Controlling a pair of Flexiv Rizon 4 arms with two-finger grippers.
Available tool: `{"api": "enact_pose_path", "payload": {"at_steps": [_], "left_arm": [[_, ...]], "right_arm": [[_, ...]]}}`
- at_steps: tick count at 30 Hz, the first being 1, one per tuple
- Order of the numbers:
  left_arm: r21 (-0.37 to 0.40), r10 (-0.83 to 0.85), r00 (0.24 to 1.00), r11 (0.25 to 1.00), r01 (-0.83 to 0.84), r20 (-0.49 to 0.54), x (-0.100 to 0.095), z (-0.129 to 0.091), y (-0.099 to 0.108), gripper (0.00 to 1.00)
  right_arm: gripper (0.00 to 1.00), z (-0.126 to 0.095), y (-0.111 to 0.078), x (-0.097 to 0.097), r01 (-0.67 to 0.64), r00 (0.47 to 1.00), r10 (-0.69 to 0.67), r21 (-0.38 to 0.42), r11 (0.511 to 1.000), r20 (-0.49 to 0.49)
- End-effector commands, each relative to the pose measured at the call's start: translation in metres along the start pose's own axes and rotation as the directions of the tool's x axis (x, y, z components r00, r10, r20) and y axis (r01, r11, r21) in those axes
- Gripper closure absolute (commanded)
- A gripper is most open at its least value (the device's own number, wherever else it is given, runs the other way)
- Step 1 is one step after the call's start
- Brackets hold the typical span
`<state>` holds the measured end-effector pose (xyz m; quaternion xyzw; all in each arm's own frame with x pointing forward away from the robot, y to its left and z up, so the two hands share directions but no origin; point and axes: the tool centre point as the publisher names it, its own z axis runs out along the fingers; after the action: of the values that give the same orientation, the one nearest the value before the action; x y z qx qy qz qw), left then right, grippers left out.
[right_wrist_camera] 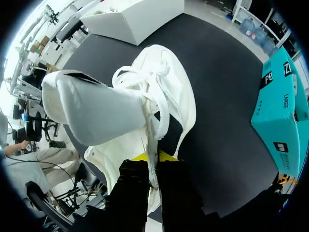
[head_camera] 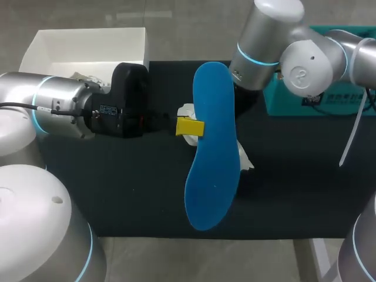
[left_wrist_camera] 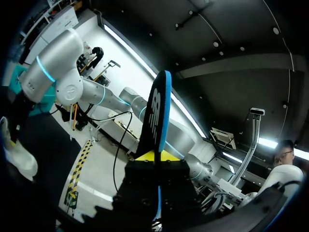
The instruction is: Take the shoe out of the shoebox, open the shoe tongue, remove and reinsert the insole, then place the shoe into the shoebox
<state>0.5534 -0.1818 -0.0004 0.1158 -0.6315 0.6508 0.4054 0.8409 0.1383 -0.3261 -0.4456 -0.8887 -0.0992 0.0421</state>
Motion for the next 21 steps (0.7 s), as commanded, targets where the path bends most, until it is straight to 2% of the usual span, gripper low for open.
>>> {"api": "enact_pose_path", "payload": {"at_steps": [1, 3, 5, 6, 8, 12, 21], "left_arm": [[0.004, 0.001, 1.0, 1.0, -0.001, -0.001, -0.001, 0.001, 0.001, 1.0], [0.004, 0.001, 1.0, 1.0, -0.001, -0.001, -0.001, 0.001, 0.001, 1.0], [0.004, 0.001, 1.0, 1.0, -0.001, -0.001, -0.001, 0.001, 0.001, 1.0], [0.004, 0.001, 1.0, 1.0, -0.001, -0.001, -0.001, 0.001, 0.001, 1.0], [0.004, 0.001, 1.0, 1.0, -0.001, -0.001, -0.001, 0.001, 0.001, 1.0], [0.004, 0.001, 1.0, 1.0, -0.001, -0.001, -0.001, 0.001, 0.001, 1.0], [0.004, 0.001, 1.0, 1.0, -0.001, -0.001, -0.001, 0.001, 0.001, 1.0]], "right_arm": [[1.0, -0.001, 0.002, 0.004, -0.005, 1.0, 0.005, 0.002, 1.0, 0.01], [1.0, -0.001, 0.002, 0.004, -0.005, 1.0, 0.005, 0.002, 1.0, 0.01], [1.0, -0.007, 0.009, -0.002, -0.089, 0.996, 0.085, -0.128, 0.988, -0.039], [1.0, -0.009, 0.011, -0.002, -0.116, 0.993, 0.109, -0.164, 0.98, -0.045], [1.0, -0.01, 0.012, -0.004, -0.156, 0.988, 0.146, -0.222, 0.963, -0.059], [1.0, -0.007, 0.009, -0.005, -0.246, 0.969, 0.231, -0.283, 0.927, -0.084], [1.0, 0.001, 0.003, -0.001, -0.366, 0.93, 0.345, -0.243, 0.898, -0.125]]}}
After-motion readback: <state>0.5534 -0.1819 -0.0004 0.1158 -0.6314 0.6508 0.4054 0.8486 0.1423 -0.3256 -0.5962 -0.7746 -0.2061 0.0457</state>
